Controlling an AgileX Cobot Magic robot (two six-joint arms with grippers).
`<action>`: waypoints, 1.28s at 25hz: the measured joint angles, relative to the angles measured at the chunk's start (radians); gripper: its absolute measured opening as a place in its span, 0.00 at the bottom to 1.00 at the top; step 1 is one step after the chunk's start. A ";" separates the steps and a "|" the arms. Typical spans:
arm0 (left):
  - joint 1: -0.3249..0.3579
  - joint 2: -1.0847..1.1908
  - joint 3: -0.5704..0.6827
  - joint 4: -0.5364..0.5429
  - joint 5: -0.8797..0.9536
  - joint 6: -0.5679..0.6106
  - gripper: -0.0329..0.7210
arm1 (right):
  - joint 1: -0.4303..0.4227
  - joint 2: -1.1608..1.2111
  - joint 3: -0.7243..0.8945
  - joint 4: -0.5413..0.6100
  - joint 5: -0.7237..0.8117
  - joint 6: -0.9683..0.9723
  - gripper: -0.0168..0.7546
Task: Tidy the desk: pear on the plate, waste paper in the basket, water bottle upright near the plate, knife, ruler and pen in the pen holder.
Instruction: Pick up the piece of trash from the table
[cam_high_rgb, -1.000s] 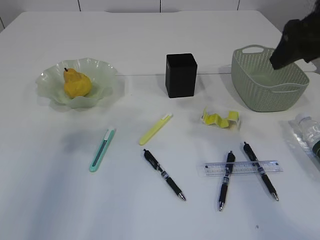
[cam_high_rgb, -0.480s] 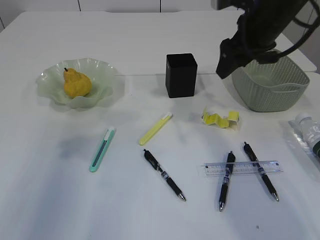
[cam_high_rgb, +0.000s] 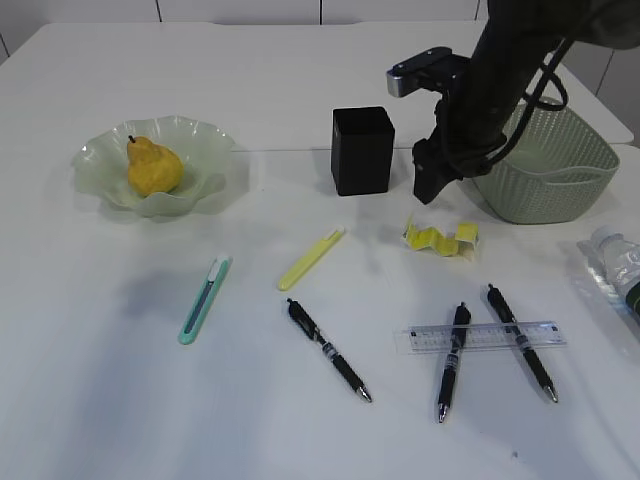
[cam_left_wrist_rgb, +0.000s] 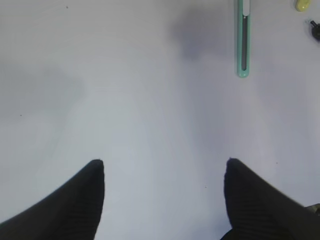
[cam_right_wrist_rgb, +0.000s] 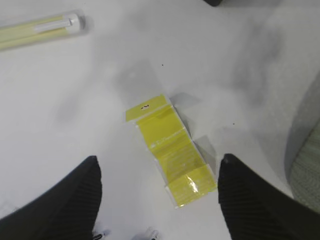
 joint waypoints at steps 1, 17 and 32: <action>0.000 0.000 0.000 -0.002 0.000 0.000 0.74 | 0.000 0.011 -0.001 -0.003 0.002 0.000 0.72; 0.000 0.000 0.000 -0.006 0.000 0.000 0.74 | 0.000 0.090 -0.002 -0.093 0.006 -0.113 0.72; 0.000 0.000 0.000 -0.009 -0.002 0.000 0.74 | -0.049 0.108 -0.002 -0.094 0.002 -0.119 0.71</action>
